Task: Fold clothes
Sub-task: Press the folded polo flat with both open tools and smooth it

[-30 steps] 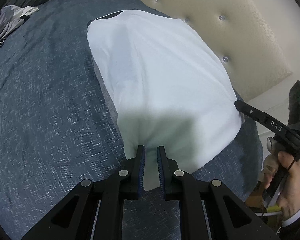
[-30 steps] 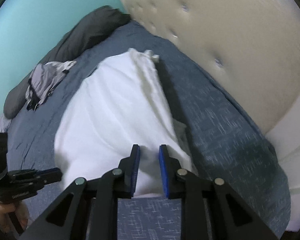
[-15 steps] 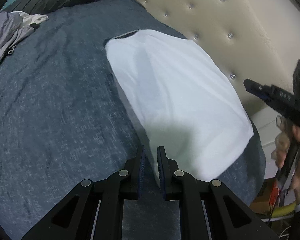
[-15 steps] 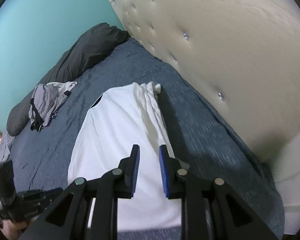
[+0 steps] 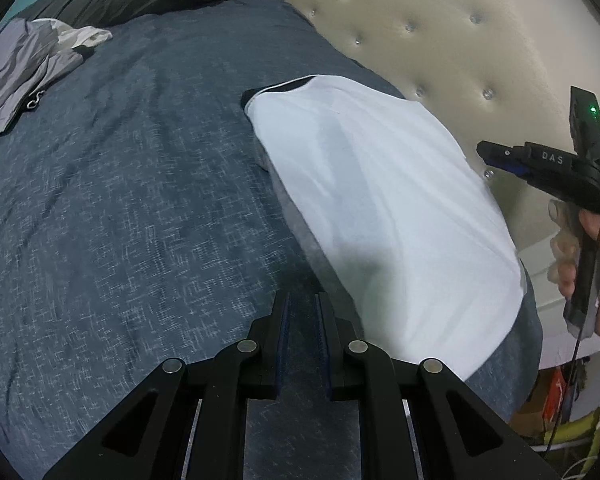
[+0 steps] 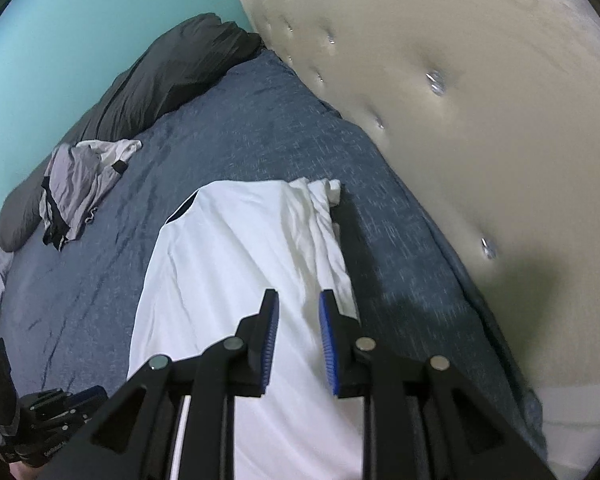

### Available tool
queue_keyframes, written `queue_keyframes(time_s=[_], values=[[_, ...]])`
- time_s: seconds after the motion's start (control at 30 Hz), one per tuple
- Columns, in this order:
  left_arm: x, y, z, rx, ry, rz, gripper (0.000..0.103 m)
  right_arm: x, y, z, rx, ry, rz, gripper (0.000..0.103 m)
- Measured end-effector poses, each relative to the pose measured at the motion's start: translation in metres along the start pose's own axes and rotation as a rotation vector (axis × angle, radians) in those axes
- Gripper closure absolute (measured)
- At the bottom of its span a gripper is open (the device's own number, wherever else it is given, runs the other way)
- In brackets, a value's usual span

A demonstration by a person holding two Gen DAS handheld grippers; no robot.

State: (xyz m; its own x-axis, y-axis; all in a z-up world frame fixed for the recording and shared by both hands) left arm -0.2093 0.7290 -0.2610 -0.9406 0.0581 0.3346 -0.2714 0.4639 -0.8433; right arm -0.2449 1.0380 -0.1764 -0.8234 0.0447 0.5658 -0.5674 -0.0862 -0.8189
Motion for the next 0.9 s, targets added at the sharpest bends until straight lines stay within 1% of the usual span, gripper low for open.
queue_keyframes(time_s=[0.23,0.3,0.33,0.37,0.4,0.47,0.6,0.83,0.9], values=[[0.008,0.000,0.011,-0.007,0.003,-0.007,0.090,0.018,0.028,0.002,-0.007,-0.028,0.039,0.083],[0.009,0.000,0.013,-0.010,0.006,-0.010,0.090,0.019,0.039,0.000,-0.001,-0.027,0.066,0.083],[0.009,0.000,0.014,-0.014,0.005,-0.010,0.090,0.019,0.041,0.000,0.005,-0.030,0.070,0.084],[0.010,0.000,0.015,-0.018,0.002,-0.010,0.090,0.018,0.044,0.000,0.012,-0.034,0.074,0.093],[0.011,0.000,0.016,-0.020,0.000,-0.011,0.090,0.019,0.045,0.000,0.012,-0.036,0.072,0.097],[0.010,0.001,0.017,-0.022,-0.001,-0.010,0.090,0.019,0.045,-0.005,0.003,-0.018,0.060,0.099],[0.008,0.001,0.020,-0.022,-0.001,-0.006,0.090,0.021,0.045,-0.017,0.006,0.036,0.029,0.100],[0.007,0.004,0.028,-0.011,-0.011,-0.001,0.090,0.017,0.049,-0.023,-0.013,0.074,0.046,0.100],[0.007,0.004,0.030,-0.012,-0.014,0.000,0.090,0.016,0.050,-0.023,0.025,0.090,0.053,0.099]])
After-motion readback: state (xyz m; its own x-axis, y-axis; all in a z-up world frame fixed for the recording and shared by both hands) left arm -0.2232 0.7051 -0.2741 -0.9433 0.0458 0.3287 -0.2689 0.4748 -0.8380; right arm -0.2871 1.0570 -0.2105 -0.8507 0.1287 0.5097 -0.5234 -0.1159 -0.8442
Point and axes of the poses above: each gripper's, at about its wrist camera, not at the fingertips, and y roughly the way its jaws point, z to its left, x to its top, the point moved 2 cm from there along y, roughly the way its jaws point, and after that the axes turned 15 degrees about -y, right-handed, at the moved point
